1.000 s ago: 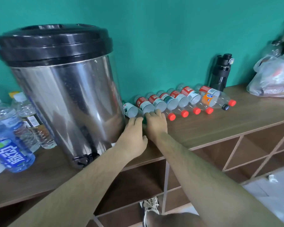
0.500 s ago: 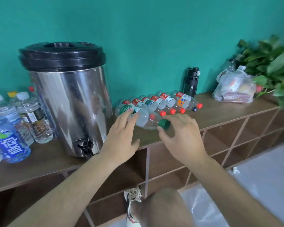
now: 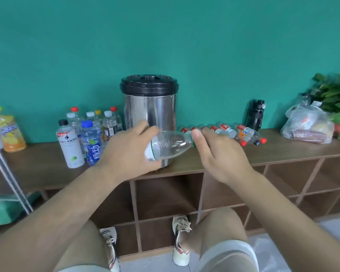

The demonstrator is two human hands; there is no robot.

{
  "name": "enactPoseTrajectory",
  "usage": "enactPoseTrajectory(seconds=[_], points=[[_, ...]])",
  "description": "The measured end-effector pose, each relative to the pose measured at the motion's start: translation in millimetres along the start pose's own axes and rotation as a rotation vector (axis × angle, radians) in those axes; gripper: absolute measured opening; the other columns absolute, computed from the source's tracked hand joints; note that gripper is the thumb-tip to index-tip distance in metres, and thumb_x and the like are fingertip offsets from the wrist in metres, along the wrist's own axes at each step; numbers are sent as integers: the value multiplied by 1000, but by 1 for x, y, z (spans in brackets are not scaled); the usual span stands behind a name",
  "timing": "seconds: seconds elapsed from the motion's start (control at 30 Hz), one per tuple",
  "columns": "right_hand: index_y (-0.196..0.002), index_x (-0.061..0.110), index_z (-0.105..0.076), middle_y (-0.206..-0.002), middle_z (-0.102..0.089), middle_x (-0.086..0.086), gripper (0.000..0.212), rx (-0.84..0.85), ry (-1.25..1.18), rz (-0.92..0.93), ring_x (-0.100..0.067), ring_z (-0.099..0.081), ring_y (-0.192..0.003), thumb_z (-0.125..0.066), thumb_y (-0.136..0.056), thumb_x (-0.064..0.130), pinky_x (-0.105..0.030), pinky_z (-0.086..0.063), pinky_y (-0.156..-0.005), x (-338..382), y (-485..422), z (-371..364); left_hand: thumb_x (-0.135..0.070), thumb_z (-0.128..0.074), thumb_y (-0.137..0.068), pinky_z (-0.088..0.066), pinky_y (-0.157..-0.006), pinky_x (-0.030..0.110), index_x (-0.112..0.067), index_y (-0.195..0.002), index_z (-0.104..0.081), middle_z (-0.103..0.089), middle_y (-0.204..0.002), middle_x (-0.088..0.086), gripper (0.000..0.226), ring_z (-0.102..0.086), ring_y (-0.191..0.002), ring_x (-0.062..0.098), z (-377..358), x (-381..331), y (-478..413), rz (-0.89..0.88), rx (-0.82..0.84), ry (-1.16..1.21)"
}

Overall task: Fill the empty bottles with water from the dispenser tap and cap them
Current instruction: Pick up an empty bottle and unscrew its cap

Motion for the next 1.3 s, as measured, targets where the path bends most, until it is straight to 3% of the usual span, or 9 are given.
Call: enactPoseTrajectory(seconds=[0.13, 0.27, 0.57, 0.7, 0.83, 1.0, 1.07, 1.2, 1.3], points=[[-62, 17, -39, -56, -44, 5, 65, 47, -270, -73, -10, -44, -55, -20, -101, 65, -31, -30, -56, 29, -11, -17, -50, -85, -55, -41, -58, 29, -18, -112, -62, -62, -89, 0, 69, -64, -68, 26, 27, 12, 15, -38, -23, -136], [-67, 22, -36, -57, -35, 9, 51, -14, -506, -2, -8, -38, -56, -33, -103, 58, -22, -29, -56, 45, -11, -22, -56, -75, -68, -41, -61, 30, -34, -103, -53, -63, -89, -13, 47, -60, -77, 18, 25, 31, 26, 154, 130, 84], [-97, 15, -52, -82, -49, 9, 44, 174, -358, 279, -5, -46, -77, -38, -104, 56, -18, -36, -70, 41, -16, -28, -53, -83, -60, -56, -71, 40, -31, -89, -56, -65, -81, -11, 45, -63, -75, 9, -20, 46, 40, 324, 352, 528], [-117, 12, -59, -99, -59, 2, 24, 254, -406, 343, -11, -54, -90, -53, -104, 32, -20, -43, -79, 35, -18, -38, -45, -88, -63, -58, -83, 41, -34, -100, -64, -70, -94, -13, 45, -67, -88, 9, -55, 45, 56, 393, 420, 768], [-131, 13, -60, -115, -58, 15, 29, 307, -474, 371, 0, -55, -108, -59, -102, 8, -11, -40, -90, 35, -22, -48, -36, -90, -65, -54, -81, 34, -31, -99, -66, -70, -94, -8, 41, -67, -85, 8, -88, 39, 68, 440, 415, 961], [-136, 27, -60, -119, -56, 16, 36, 310, -621, 326, -18, -57, -115, -56, -104, 11, -37, -49, -105, 24, -39, -74, -25, -90, -71, -59, -78, 31, -30, -101, -65, -71, -94, -2, 39, -71, -91, 20, -138, 42, 92, 595, 399, 1189], [-132, 30, -61, -118, -57, 16, 30, 275, -633, 250, -16, -59, -109, -55, -105, 19, -44, -52, -101, 15, -45, -91, -22, -90, -76, -59, -80, 30, -32, -105, -64, -69, -96, -3, 40, -71, -94, 17, -163, 41, 105, 667, 400, 1244], [-117, 30, -62, -93, -58, 22, 20, 244, -617, 83, -8, -62, -83, -49, -103, 33, -23, -46, -78, -5, -48, -141, -41, -92, -65, -60, -84, 34, -38, -112, -60, -66, -104, -4, 57, -69, -100, 19, -219, 37, 137, 824, 380, 1290], [-112, 20, -63, -92, -58, 21, 15, 245, -583, 49, -1, -57, -87, -49, -108, 21, -16, -39, -81, -11, -43, -177, -29, -94, -70, -58, -77, 24, -41, -114, -55, -64, -106, -7, 60, -67, -101, 14, -257, 31, 167, 952, 382, 1310]])
Point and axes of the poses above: each hand's wrist, its own y-axis away from the middle knuckle, its own z-axis out of the back of the hand, x = y × z, the point moved 9 cm from there along -y, towards the middle knuckle
